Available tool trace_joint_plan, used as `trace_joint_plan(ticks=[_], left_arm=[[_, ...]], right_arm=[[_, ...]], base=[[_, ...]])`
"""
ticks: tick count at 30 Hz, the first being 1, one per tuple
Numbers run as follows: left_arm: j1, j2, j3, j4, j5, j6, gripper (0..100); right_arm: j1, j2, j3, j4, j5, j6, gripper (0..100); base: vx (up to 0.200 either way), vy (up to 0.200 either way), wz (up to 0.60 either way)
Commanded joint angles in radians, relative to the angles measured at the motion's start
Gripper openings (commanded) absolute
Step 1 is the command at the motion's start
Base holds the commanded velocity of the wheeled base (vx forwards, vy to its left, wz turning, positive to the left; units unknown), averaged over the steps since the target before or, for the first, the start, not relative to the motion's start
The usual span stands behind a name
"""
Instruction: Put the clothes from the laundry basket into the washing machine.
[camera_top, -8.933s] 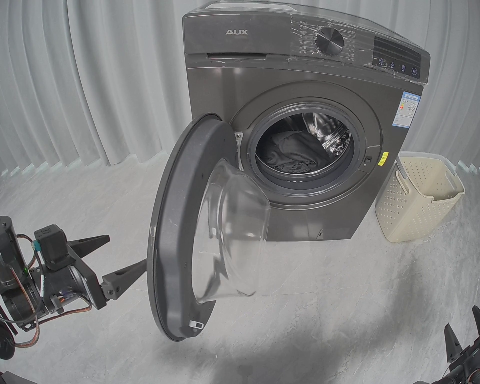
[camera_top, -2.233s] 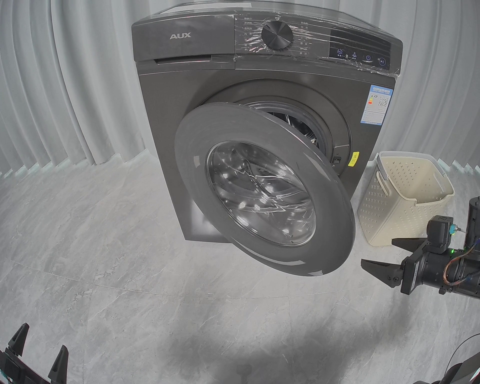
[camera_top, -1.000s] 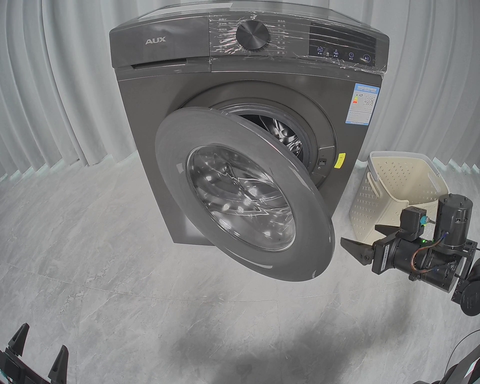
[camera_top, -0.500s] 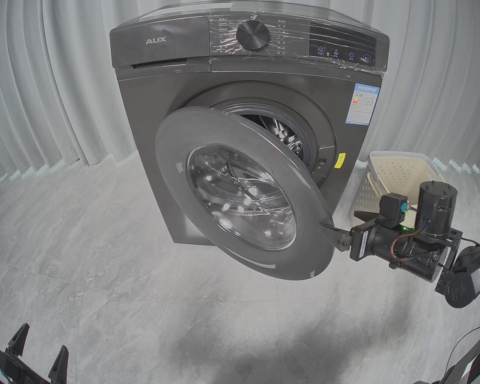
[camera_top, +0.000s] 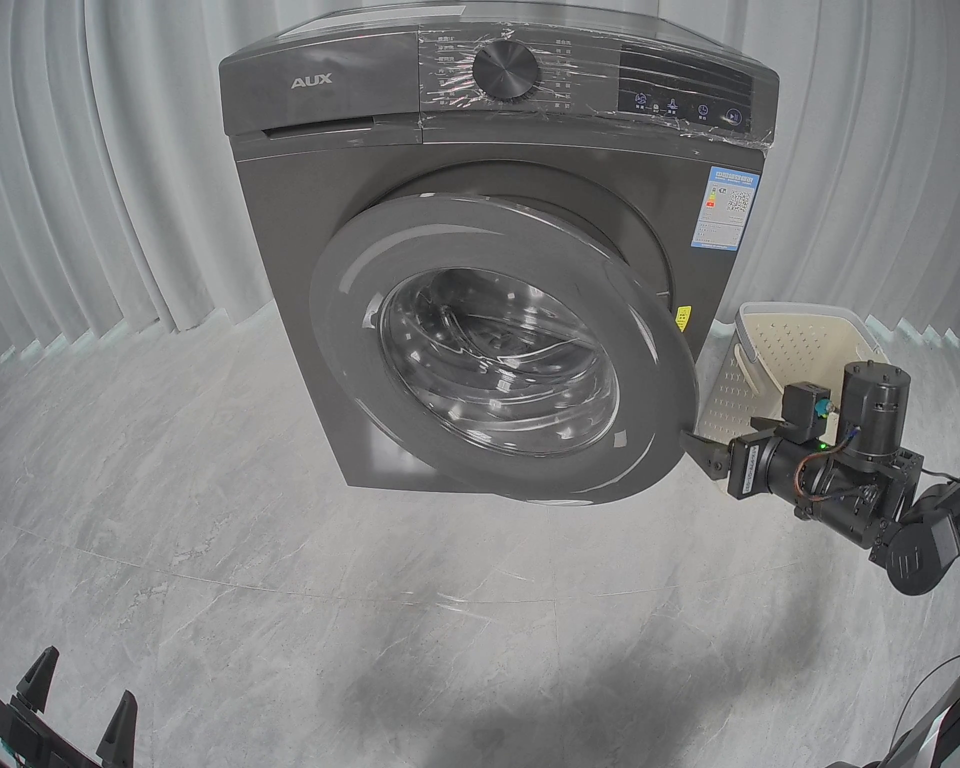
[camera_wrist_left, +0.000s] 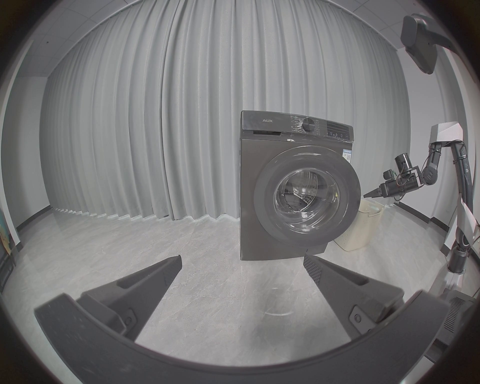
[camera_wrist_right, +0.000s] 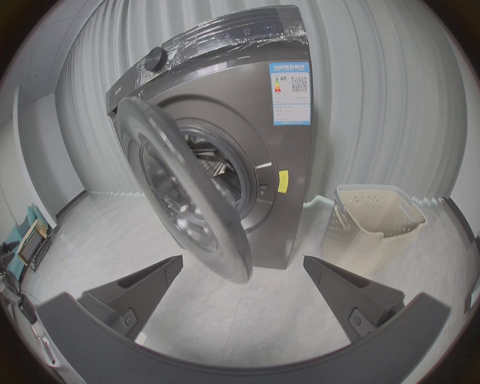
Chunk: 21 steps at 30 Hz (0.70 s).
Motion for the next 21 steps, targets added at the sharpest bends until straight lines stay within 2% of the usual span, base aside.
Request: trace_joint_plan(ticks=[1,4,6,7,8,9,10,13,17,19,21], left_arm=[[0.000,-0.016,0.015,0.000,0.001,0.000,100],[0.000,-0.016,0.015,0.000,0.001,0.000,100],[0.000,-0.016,0.015,0.000,0.001,-0.001,100],[0.000,-0.014,0.015,0.001,-0.001,-0.001,100],[0.000,-0.016,0.015,0.001,0.001,-0.001,100],[0.000,-0.014,0.015,0.001,-0.001,-0.001,100],[0.000,-0.016,0.015,0.000,0.001,-0.001,100],[0.000,-0.016,0.015,0.001,-0.001,0.000,100],[0.000,-0.014,0.015,0.001,0.001,0.000,100],[0.000,-0.014,0.015,0.001,-0.001,0.000,100],[0.000,-0.014,0.015,0.001,0.001,0.000,100]], right_arm=[[0.093,-0.056,0.095,0.000,0.012,0.005,100],[0.200,-0.088,0.145,0.006,0.028,0.026,100],[0.211,-0.088,0.148,0.005,0.032,0.031,100],[0.274,-0.090,0.148,-0.002,0.071,0.094,100],[0.280,-0.088,0.147,-0.002,0.077,0.111,100],[0.294,-0.085,0.139,-0.002,0.094,0.152,100],[0.297,-0.083,0.135,-0.002,0.100,0.163,100],[0.298,-0.077,0.125,-0.005,0.107,0.175,100],[0.300,-0.064,0.116,-0.025,0.109,0.181,100],[0.306,-0.037,0.107,-0.113,0.111,0.180,100],[0.318,-0.024,0.110,-0.173,0.120,0.178,100]], base=[[0.000,0.000,0.00],[0.000,0.000,0.00],[0.000,-0.200,0.00],[0.000,-0.200,0.00],[0.000,-0.200,0.00],[0.000,-0.200,0.00],[0.000,-0.200,0.00],[0.000,-0.200,0.00],[0.000,0.000,0.00],[0.000,0.000,0.00],[0.200,0.000,0.00]])
